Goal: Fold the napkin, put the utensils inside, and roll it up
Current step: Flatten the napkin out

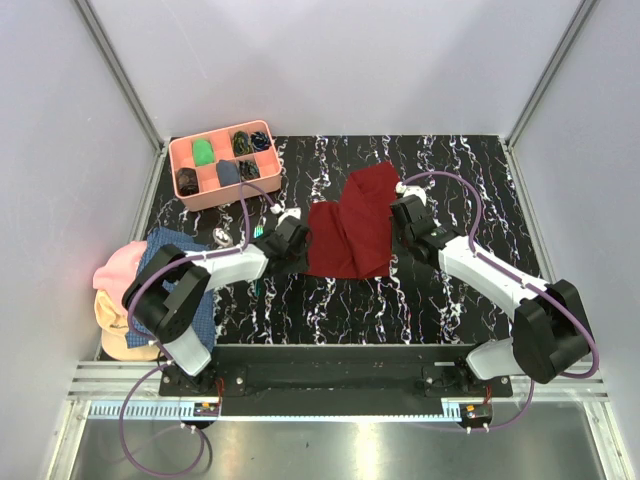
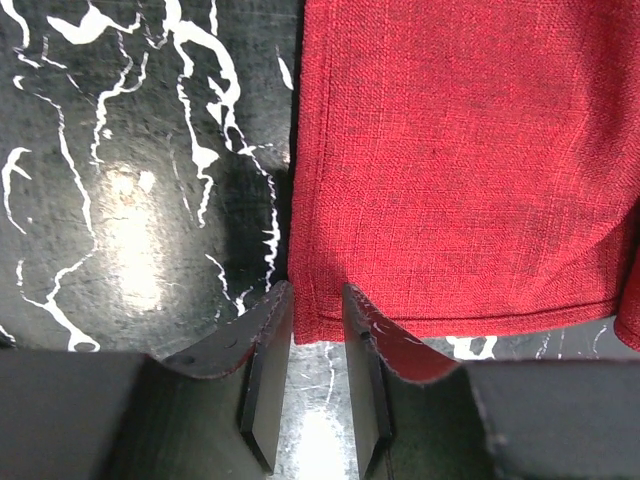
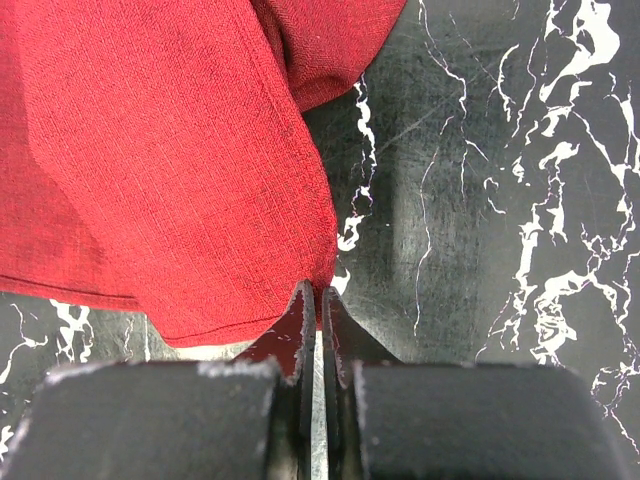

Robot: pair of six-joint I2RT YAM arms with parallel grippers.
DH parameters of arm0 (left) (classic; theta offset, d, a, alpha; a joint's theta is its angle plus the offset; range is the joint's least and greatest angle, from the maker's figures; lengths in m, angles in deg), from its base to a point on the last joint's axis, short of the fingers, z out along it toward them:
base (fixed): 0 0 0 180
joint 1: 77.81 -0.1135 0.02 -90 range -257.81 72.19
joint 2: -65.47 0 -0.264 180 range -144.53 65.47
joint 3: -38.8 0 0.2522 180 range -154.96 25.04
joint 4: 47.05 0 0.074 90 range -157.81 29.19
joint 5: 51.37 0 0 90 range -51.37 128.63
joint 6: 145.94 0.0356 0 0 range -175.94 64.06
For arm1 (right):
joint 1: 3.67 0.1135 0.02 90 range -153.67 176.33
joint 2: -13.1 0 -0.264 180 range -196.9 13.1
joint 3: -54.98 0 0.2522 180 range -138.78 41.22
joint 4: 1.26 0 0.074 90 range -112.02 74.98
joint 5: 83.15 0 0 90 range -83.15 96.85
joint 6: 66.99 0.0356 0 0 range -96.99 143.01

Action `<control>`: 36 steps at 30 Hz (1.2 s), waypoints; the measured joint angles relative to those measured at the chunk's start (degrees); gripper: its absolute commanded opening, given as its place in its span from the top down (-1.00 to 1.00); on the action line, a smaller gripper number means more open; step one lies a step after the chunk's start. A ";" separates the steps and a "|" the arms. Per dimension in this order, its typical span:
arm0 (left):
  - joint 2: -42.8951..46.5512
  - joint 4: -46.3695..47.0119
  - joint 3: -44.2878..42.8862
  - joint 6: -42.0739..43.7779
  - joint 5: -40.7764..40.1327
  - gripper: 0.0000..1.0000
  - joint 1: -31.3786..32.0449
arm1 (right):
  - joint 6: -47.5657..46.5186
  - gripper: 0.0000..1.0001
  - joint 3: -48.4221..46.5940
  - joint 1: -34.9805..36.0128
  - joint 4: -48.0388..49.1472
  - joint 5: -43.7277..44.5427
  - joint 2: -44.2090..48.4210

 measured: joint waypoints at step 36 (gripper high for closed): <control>11.15 -8.55 1.01 -6.62 -12.85 1.00 6.45 | -1.70 1.00 -3.98 -5.22 -2.86 -2.78 1.77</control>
